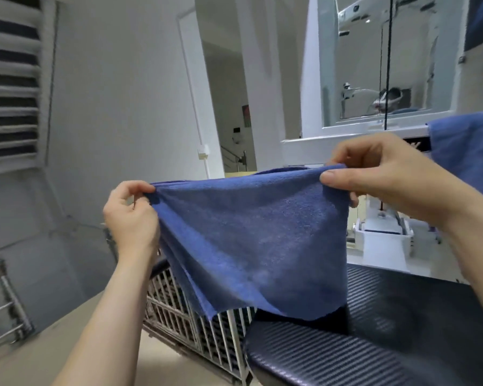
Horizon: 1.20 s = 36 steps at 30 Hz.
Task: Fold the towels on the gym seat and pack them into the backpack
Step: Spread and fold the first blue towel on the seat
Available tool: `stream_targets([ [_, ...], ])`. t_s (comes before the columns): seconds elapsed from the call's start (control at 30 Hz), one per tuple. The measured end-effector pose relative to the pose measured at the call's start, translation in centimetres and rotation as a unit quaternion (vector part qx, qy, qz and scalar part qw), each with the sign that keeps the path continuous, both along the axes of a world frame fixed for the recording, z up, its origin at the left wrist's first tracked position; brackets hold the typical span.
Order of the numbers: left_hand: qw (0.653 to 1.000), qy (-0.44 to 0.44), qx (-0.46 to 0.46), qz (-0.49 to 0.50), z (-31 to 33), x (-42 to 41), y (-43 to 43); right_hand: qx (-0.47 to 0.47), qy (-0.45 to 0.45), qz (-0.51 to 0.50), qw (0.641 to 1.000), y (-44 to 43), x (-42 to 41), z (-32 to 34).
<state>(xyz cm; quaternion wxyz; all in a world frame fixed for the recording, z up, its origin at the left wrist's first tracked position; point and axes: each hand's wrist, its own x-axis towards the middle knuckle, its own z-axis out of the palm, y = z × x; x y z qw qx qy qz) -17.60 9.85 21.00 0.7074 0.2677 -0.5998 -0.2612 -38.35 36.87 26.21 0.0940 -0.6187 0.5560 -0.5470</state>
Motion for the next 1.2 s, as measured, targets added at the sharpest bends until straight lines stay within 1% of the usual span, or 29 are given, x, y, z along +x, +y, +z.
stream_targets([
  [0.07,0.996,0.036,0.031,-0.070,0.4,1.5,0.7,-0.009,-0.081,0.075,0.994,1.0,2.3,-0.2],
  [0.13,0.981,0.056,0.083,-0.165,0.8,2.7,2.1,-0.024,-0.127,0.125,0.984,2.3,4.4,-0.5],
  [0.2,0.961,0.029,0.117,-0.249,0.8,3.2,3.6,-0.051,-0.169,0.146,0.973,3.9,6.3,-0.8],
  [0.27,0.950,-0.010,0.123,-0.288,0.3,3.0,4.8,-0.072,-0.206,0.139,0.966,5.4,7.3,-1.1],
  [0.33,0.946,-0.037,0.127,-0.296,-0.6,2.1,5.8,-0.061,-0.213,0.065,0.973,7.2,7.3,-1.6],
  [0.4,0.947,-0.065,0.137,-0.282,-2.2,0.4,6.3,0.000,-0.171,-0.060,0.983,9.1,5.8,-3.0],
  [0.47,0.955,-0.115,0.124,-0.244,-4.6,-2.0,6.7,0.110,-0.081,-0.178,0.975,10.5,3.3,-5.1],
  [0.53,0.954,-0.185,0.104,-0.212,-7.6,-4.7,7.0,0.222,0.014,-0.257,0.940,11.2,0.5,-7.8],
  [0.6,0.943,-0.248,0.097,-0.201,-10.4,-7.0,7.0,0.296,0.108,-0.314,0.896,10.9,-1.9,-10.5],
  [0.7,0.927,-0.310,0.083,-0.196,-13.6,-10.4,6.4,0.359,0.219,-0.355,0.835,9.8,-5.4,-13.6],
  [0.77,0.921,-0.339,0.075,-0.179,-14.5,-12.3,6.1,0.383,0.250,-0.361,0.813,9.1,-7.4,-14.8],
  [0.83,0.920,-0.354,0.069,-0.155,-14.8,-14.0,5.6,0.394,0.228,-0.352,0.818,8.5,-9.2,-15.6],
  [0.93,0.915,-0.376,0.049,-0.133,-15.1,-16.4,4.8,0.389,0.140,-0.333,0.847,7.6,-11.8,-16.5],
  [1.07,0.903,-0.414,0.029,-0.114,-15.7,-19.1,4.2,0.393,0.042,-0.293,0.871,7.0,-14.9,-16.6],
  [1.2,0.903,-0.412,0.042,-0.117,-16.2,-21.3,3.8,0.385,0.007,-0.289,0.876,6.6,-17.6,-16.1],
])
